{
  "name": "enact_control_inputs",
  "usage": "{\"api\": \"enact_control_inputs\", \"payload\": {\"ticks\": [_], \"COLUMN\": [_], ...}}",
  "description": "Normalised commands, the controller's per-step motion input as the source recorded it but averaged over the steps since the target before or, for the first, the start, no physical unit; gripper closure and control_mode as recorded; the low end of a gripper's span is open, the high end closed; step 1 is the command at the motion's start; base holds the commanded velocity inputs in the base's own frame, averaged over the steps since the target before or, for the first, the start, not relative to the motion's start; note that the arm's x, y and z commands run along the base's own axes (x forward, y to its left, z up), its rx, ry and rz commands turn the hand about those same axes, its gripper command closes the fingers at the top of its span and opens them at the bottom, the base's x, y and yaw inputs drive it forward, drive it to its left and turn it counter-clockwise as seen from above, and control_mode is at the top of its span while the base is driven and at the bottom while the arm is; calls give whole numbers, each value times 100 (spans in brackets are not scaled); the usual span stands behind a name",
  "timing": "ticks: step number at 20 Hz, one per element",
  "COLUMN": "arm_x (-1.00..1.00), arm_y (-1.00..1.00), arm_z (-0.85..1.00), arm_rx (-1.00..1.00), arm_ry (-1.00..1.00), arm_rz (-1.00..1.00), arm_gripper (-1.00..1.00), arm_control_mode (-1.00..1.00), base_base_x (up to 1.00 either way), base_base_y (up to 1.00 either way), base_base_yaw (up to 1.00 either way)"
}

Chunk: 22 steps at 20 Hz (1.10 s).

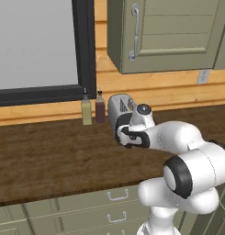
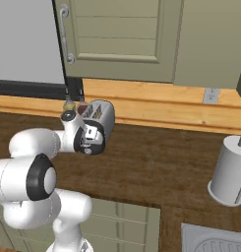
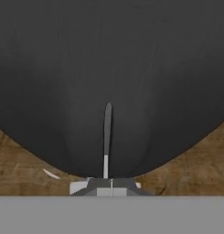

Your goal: Start the toaster. Once the lever pops up, take the bread to the plate on the dining counter.

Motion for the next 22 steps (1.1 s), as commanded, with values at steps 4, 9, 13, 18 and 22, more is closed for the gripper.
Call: {"api": "enact_control_inputs", "payload": {"ticks": [4,9,13,18,22], "arm_x": [0,-11,-99,-87,-3], "arm_y": [0,0,-21,-29,-1], "arm_z": [-78,-52,70,100,100], "arm_rx": [0,0,7,14,9], "arm_ry": [4,2,-37,-39,-11], "arm_rz": [0,-2,-6,-10,-13], "arm_gripper": [100,100,100,100,-100], "arm_control_mode": [-100,-100,-100,-100,-100], "base_base_x": [0,0,0,0,0], "base_base_y": [0,0,0,0,0], "base_base_yaw": [0,0,0,0,0]}}
